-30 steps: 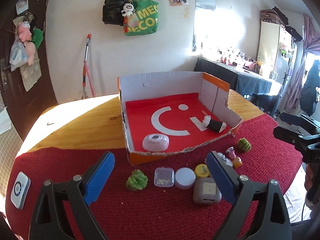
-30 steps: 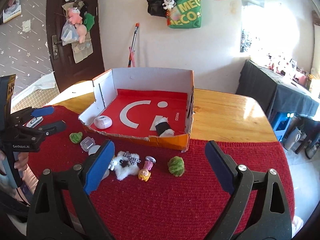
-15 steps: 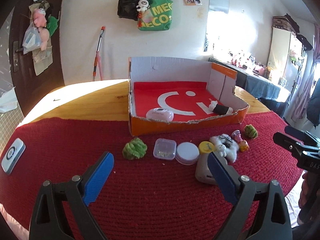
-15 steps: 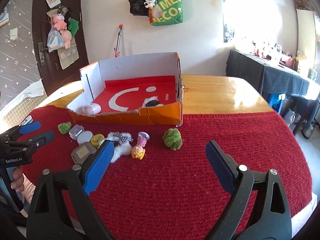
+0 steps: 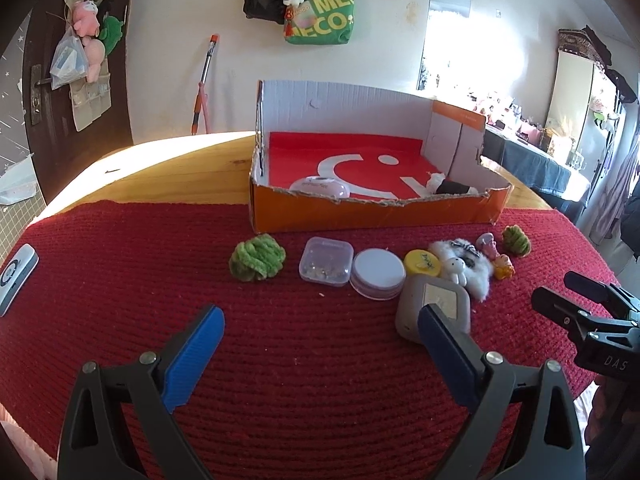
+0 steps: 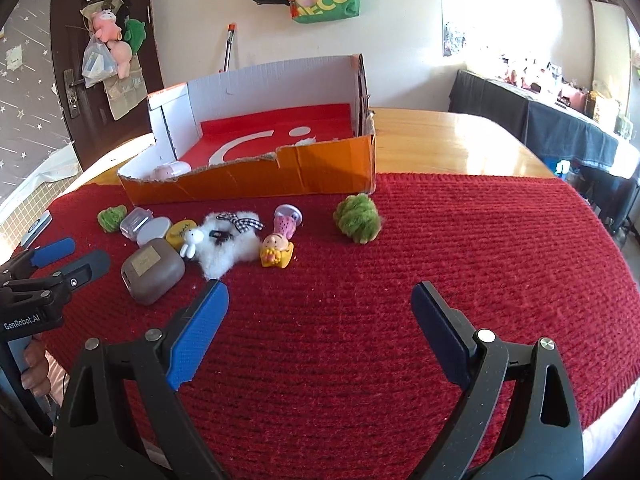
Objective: Organize objects
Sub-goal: 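Lift both tools out of the box and back toward the rug, then grasp a green fuzzy ball with the left tool while the right tool grasps another, then carry both green balls into the box, set them down and open both tools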
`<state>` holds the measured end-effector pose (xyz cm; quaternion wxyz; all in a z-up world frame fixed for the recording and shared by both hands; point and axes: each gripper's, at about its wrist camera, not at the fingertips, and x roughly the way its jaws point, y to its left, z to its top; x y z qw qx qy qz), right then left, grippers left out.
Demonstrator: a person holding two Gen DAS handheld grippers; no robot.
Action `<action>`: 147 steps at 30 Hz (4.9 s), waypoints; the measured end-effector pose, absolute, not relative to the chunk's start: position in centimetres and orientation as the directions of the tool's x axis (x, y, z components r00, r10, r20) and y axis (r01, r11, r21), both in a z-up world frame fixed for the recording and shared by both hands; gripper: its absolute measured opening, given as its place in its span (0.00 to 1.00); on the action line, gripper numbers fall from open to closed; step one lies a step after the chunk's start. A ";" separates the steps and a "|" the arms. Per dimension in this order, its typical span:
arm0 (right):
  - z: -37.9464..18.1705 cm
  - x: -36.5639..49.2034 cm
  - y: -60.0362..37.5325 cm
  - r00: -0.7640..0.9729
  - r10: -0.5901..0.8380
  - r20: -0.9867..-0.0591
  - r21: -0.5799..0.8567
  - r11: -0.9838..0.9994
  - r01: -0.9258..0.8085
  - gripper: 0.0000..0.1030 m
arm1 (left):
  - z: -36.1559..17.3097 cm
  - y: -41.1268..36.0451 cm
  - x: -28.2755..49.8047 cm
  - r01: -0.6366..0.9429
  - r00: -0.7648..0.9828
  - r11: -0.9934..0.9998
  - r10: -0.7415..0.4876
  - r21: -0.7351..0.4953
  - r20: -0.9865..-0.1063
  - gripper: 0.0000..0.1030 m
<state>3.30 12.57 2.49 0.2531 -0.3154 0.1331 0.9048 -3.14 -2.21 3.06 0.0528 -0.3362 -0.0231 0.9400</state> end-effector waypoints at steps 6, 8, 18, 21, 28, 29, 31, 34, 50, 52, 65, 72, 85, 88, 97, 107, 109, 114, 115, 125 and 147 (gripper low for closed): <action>2.3 2.8 13.0 -0.661 0.371 -0.653 0.079 -0.834 -0.546 0.91 | 3.0 -2.4 -3.6 -0.075 -0.767 -0.994 0.106 -0.076 -0.633 0.96; 2.3 2.6 13.2 -0.655 0.373 -0.657 0.074 -0.833 -0.548 0.91 | 3.1 -2.6 -3.9 -0.068 -0.766 -0.995 0.101 -0.076 -0.634 0.96; 2.9 1.7 15.4 -0.622 0.394 -0.676 0.071 -0.806 -0.588 0.91 | 3.8 -4.4 -6.1 -0.043 -0.748 -0.996 0.081 -0.074 -0.659 0.96; 3.2 1.5 16.5 -0.612 0.398 -0.683 0.086 -0.789 -0.609 0.91 | 4.0 -5.2 -6.9 -0.034 -0.741 -0.997 0.072 -0.070 -0.668 0.96; 3.5 0.6 19.0 -0.582 0.393 -0.712 0.084 -0.775 -0.626 0.91 | 3.9 -6.6 -8.4 -0.037 -0.711 -0.997 0.073 -0.067 -0.700 0.91; 3.5 0.4 19.1 -0.579 0.394 -0.714 0.079 -0.776 -0.625 0.91 | 3.8 -6.7 -8.7 -0.041 -0.702 -0.997 0.079 -0.071 -0.707 0.89; 3.5 0.0 19.4 -0.572 0.393 -0.720 0.067 -0.781 -0.621 0.90 | 3.6 -6.9 -8.9 -0.046 -0.690 -0.996 0.088 -0.078 -0.718 0.84; 3.5 -0.6 19.6 -0.561 0.392 -0.730 0.049 -0.788 -0.614 0.89 | 3.3 -7.2 -9.3 -0.050 -0.674 -0.995 0.095 -0.084 -0.732 0.80; 2.5 -1.7 20.1 -0.537 0.352 -0.767 0.036 -0.811 -0.583 0.46 | 2.5 -6.7 -10.1 -0.095 -0.653 -0.993 0.116 -0.071 -0.749 0.46; 2.6 -1.7 19.9 -0.544 0.347 -0.764 0.035 -0.819 -0.572 0.42 | 2.5 -6.6 -10.0 -0.107 -0.651 -0.991 0.127 -0.075 -0.749 0.38; 3.1 -1.7 19.1 -0.571 0.338 -0.748 0.033 -0.840 -0.541 0.26 | 3.6 -6.5 -9.4 -0.108 -0.669 -0.991 0.136 -0.085 -0.730 0.33; 4.1 -1.3 18.8 -0.588 0.349 -0.730 0.036 -0.839 -0.543 0.26 | 4.9 -6.6 -8.9 -0.116 -0.696 -0.990 0.142 -0.085 -0.704 0.33; 5.0 -1.1 18.5 -0.605 0.345 -0.717 0.047 -0.842 -0.537 0.26 | 5.8 -6.4 -8.5 -0.127 -0.709 -0.988 0.155 -0.091 -0.688 0.33; 5.7 -1.1 18.2 -0.618 0.345 -0.706 0.051 -0.846 -0.531 0.26 | 6.5 -6.3 -8.3 -0.139 -0.718 -0.986 0.164 -0.092 -0.677 0.33; 8.2 -2.1 17.6 -0.681 0.286 -0.674 0.084 -0.886 -0.456 0.26 | 8.6 -4.5 -9.4 -0.233 -0.710 -0.968 0.232 -0.088 -0.665 0.33; 9.2 -6.2 17.8 -0.696 0.176 -0.696 0.107 -0.933 -0.343 0.26 | 9.0 -0.4 -13.0 -0.370 -0.621 -0.925 0.313 -0.084 -0.718 0.33; 9.0 -7.4 18.1 -0.684 0.150 -0.714 0.110 -0.940 -0.322 0.26 | 8.8 0.5 -13.8 -0.389 -0.599 -0.918 0.314 -0.074 -0.736 0.33; 8.2 -10.1 18.5 -0.630 0.096 -0.771 0.093 -0.961 -0.261 0.26 | 8.1 3.0 -15.4 -0.453 -0.549 -0.891 0.295 -0.018 -0.782 0.33; 8.1 -10.4 18.7 -0.620 0.084 -0.780 0.095 -0.963 -0.251 0.26 | 7.8 3.4 -15.8 -0.461 -0.541 -0.887 0.279 0.002 -0.793 0.33; 6.0 -13.4 19.9 -0.525 -0.011 -0.851 0.130 -0.973 -0.190 0.26 | 6.0 5.4 -18.3 -0.521 -0.455 -0.853 0.244 0.034 -0.856 0.33; 4.2 -15.2 20.9 -0.445 -0.061 -0.894 0.155 -0.971 -0.180 0.26 | 4.6 5.1 -20.9 -0.543 -0.322 -0.838 0.276 -0.062 -0.906 0.41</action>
